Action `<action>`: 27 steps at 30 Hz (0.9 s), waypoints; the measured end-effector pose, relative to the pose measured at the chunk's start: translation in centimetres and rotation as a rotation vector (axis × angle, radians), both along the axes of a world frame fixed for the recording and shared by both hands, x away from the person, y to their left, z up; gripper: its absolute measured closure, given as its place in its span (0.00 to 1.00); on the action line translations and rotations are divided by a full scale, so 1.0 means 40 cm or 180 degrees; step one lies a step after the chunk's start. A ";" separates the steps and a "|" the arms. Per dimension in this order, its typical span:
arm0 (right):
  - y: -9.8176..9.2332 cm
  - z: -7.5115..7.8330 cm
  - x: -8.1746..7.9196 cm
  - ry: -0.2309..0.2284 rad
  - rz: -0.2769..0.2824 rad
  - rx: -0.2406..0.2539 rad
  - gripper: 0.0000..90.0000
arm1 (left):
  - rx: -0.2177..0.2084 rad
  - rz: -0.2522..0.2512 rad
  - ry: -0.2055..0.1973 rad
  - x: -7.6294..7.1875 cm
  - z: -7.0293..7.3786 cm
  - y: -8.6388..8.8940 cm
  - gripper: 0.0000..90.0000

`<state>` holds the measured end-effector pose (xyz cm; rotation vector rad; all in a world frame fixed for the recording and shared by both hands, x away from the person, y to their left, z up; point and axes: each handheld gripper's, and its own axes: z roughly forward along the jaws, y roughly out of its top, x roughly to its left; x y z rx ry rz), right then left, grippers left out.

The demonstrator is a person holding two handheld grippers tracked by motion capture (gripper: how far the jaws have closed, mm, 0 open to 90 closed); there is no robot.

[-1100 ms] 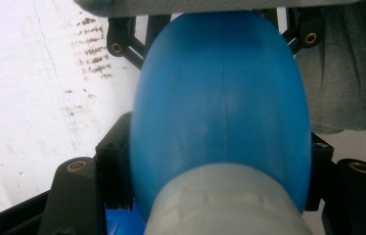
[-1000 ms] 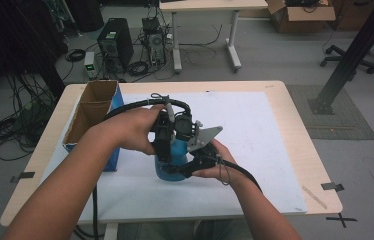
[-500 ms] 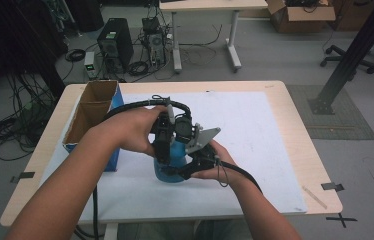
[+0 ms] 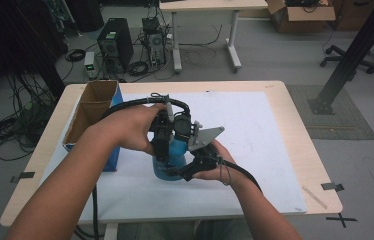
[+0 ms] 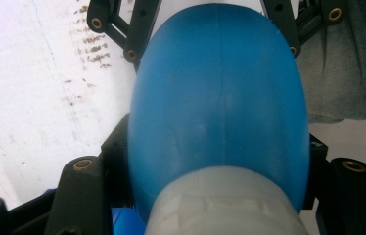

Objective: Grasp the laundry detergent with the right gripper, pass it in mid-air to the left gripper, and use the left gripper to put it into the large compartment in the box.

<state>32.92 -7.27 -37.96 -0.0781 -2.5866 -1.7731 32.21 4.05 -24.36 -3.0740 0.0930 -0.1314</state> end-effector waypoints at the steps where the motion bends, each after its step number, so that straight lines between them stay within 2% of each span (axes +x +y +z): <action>1: 0.000 0.000 0.000 0.0000 0.0000 0.0000 0.33 | 0.0007 -0.0001 0.0003 0.000 0.001 0.000 0.43; 10: -0.006 -0.004 0.000 0.0041 -0.0050 0.0020 0.26 | 0.0031 0.0001 0.0002 0.001 0.004 -0.005 0.43; 12: -0.006 -0.005 -0.002 0.0039 -0.0088 0.0030 0.20 | 0.0026 0.0013 0.0004 0.002 0.004 -0.006 0.43; 17: -0.006 -0.008 -0.002 0.0061 -0.0137 0.0016 0.14 | 0.0031 0.0035 0.0001 0.001 0.004 -0.007 0.43; 27: -0.020 -0.003 -0.001 0.0095 -0.0097 0.0044 0.01 | 0.0045 0.0090 -0.0029 0.007 0.011 -0.009 0.43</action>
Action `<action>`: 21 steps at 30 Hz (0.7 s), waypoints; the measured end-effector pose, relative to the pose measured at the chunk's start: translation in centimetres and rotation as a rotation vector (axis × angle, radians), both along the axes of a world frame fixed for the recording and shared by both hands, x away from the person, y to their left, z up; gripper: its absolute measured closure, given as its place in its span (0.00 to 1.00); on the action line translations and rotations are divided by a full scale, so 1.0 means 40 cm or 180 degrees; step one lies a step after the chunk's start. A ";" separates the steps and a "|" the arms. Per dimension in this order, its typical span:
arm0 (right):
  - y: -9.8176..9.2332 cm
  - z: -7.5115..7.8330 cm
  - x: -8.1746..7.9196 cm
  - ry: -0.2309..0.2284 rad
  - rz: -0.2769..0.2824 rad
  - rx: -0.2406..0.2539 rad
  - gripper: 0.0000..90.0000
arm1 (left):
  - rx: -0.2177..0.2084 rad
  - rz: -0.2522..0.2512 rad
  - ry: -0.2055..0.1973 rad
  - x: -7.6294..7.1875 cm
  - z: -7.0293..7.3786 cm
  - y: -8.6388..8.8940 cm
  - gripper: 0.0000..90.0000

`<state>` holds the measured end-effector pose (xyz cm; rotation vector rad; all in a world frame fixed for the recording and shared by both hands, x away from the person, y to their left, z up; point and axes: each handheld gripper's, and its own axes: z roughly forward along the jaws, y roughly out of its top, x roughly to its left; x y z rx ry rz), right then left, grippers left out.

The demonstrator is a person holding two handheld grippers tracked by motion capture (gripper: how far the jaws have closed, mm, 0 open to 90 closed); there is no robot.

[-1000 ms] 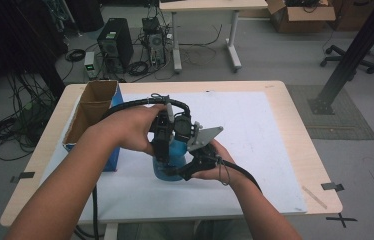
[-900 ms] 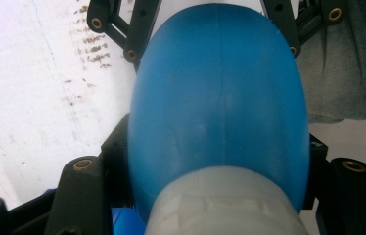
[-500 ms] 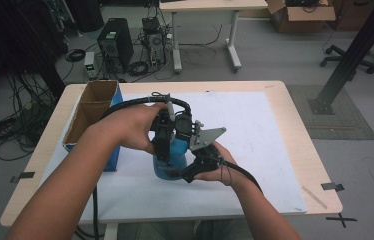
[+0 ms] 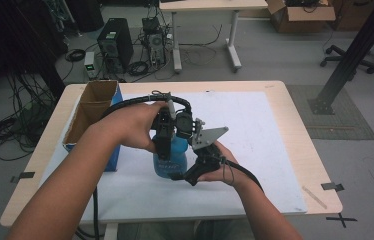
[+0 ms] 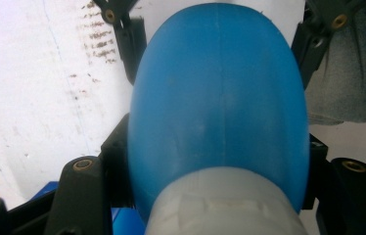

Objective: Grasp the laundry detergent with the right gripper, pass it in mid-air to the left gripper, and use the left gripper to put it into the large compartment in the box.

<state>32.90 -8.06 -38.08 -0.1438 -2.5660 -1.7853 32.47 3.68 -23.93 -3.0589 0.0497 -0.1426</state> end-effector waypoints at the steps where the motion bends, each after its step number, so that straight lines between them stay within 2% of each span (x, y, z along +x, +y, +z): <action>1: 0.000 0.000 0.000 0.0000 0.0000 0.0000 0.01 | 0.0007 0.0015 0.0000 0.001 0.001 0.000 0.43; 7: -0.024 0.014 0.003 -0.0046 -0.0047 0.0040 0.01 | 0.0008 0.0087 -0.0020 0.006 0.004 0.000 0.43; 10: -0.034 0.019 0.002 -0.0070 -0.0043 0.0049 0.01 | 0.0035 0.0174 -0.0024 0.010 0.009 -0.002 0.43; 14: -0.049 0.023 0.001 -0.0090 -0.0055 0.0035 0.00 | 0.0013 0.0351 0.0003 0.018 0.021 0.001 0.43; 16: -0.066 0.030 0.002 -0.0099 -0.0079 0.0026 0.00 | -0.0001 0.0527 0.0007 0.027 0.030 0.005 0.43; 17: -0.066 0.030 0.002 -0.0099 -0.0079 0.0026 0.00 | -0.0001 0.0527 0.0007 0.027 0.030 0.005 0.43; 21: -0.091 0.041 0.003 -0.0160 -0.0094 -0.0021 0.01 | -0.0059 0.0875 -0.0050 0.045 0.046 0.016 0.43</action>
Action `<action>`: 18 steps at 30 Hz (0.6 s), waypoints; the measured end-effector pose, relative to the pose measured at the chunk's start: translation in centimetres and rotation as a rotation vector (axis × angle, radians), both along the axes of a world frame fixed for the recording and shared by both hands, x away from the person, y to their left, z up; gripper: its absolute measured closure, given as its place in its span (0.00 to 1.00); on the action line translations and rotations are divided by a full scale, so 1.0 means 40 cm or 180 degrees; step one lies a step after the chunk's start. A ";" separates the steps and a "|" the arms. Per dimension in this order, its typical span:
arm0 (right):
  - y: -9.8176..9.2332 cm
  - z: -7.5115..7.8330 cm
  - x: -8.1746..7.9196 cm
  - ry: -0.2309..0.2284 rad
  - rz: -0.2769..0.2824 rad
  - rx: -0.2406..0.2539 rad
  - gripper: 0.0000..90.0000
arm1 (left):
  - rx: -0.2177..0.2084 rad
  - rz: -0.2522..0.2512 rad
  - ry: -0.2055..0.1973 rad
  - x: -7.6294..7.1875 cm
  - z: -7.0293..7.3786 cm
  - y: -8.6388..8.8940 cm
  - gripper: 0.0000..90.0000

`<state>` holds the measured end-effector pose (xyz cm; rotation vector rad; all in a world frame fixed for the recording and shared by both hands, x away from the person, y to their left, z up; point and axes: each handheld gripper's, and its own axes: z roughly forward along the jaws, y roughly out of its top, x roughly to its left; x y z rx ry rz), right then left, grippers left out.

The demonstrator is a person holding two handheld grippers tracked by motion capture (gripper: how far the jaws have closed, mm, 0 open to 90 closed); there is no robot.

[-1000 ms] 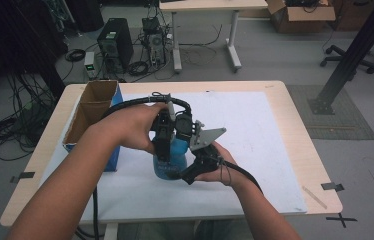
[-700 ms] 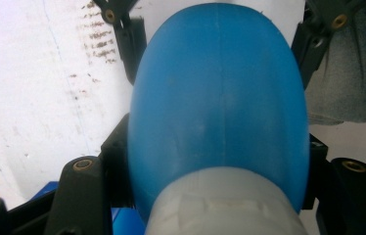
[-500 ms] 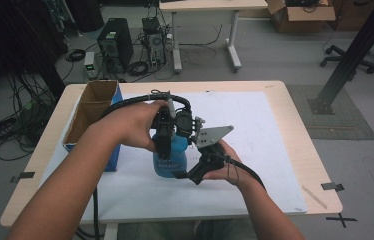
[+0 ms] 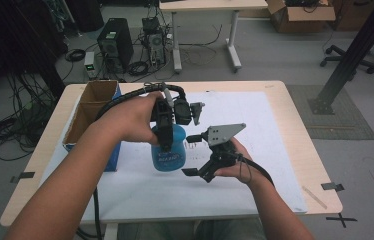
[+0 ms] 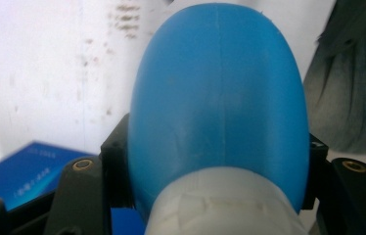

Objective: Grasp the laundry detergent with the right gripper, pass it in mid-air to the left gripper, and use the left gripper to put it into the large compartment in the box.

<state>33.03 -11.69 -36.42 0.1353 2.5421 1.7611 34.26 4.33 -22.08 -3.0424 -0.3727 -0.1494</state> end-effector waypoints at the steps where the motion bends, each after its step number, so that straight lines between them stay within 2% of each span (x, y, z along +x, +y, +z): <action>1: -0.009 0.004 0.000 -0.0057 0.0006 -0.0040 0.01 | -0.0022 0.0071 -0.0008 0.004 0.006 0.003 0.43; 5: -0.036 0.016 0.005 -0.0170 -0.0007 -0.0158 0.01 | -0.0077 0.0296 -0.0050 0.018 0.029 0.017 0.43; 8: -0.057 0.026 0.011 -0.0202 -0.0025 -0.0236 0.01 | -0.0120 0.0517 -0.0060 0.027 0.046 0.027 0.43; 14: -0.090 0.044 0.024 -0.0205 -0.0056 -0.0472 0.01 | -0.0245 0.1055 -0.0063 0.054 0.083 0.061 0.43; 18: -0.110 0.051 0.028 -0.0197 -0.0047 -0.0633 0.01 | -0.0316 0.1356 -0.0039 0.076 0.108 0.095 0.43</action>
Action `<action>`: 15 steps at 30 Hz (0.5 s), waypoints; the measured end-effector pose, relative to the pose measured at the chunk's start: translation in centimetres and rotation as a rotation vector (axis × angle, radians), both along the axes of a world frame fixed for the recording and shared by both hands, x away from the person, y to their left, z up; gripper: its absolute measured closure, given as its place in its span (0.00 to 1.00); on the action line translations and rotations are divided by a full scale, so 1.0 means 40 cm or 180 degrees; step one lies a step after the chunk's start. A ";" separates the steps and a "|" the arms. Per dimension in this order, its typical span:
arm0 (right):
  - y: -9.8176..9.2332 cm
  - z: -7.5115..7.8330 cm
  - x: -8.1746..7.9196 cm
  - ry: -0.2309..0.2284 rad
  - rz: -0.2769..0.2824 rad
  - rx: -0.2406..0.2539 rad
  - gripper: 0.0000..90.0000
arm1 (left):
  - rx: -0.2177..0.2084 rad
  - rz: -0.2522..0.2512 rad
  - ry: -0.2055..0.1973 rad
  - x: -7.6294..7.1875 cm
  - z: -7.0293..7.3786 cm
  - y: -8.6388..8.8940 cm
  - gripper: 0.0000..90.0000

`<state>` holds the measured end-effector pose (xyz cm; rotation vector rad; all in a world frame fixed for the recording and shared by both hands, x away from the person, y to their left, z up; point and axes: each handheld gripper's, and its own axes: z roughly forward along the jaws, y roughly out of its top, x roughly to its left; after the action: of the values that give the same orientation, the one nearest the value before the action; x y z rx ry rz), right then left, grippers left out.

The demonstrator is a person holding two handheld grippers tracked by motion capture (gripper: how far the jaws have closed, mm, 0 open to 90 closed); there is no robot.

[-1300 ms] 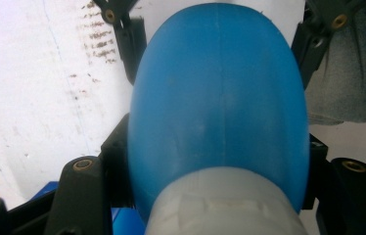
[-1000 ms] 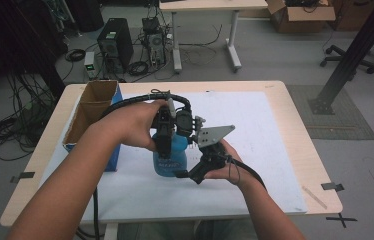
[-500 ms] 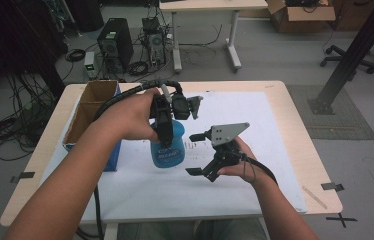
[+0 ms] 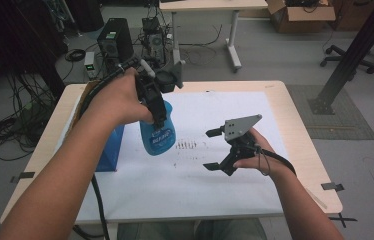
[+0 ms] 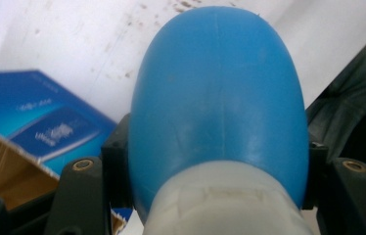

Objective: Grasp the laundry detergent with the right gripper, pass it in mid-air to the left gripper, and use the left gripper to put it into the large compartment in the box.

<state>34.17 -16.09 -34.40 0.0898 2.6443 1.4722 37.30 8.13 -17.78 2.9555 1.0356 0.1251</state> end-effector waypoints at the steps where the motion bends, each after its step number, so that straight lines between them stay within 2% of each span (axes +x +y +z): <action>1: -0.005 0.001 0.001 0.0001 0.0001 -0.0039 0.01 | -0.0015 0.0074 0.0000 0.005 0.006 0.008 0.43; 6: -0.036 0.008 0.007 0.0010 -0.0041 -0.0165 0.01 | -0.0020 0.0510 0.0014 0.032 0.038 0.052 0.43; 9: -0.053 0.013 0.010 0.0021 -0.0074 -0.0210 0.01 | -0.0023 0.0737 -0.0031 0.045 0.061 0.080 0.43; 15: -0.074 0.022 0.017 0.0043 -0.0091 -0.0325 0.01 | -0.0051 0.1087 -0.0062 0.061 0.124 0.141 0.43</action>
<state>34.84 -19.04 -33.53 0.1287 2.7116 1.3301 39.75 13.75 -12.81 2.7284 1.5198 0.1453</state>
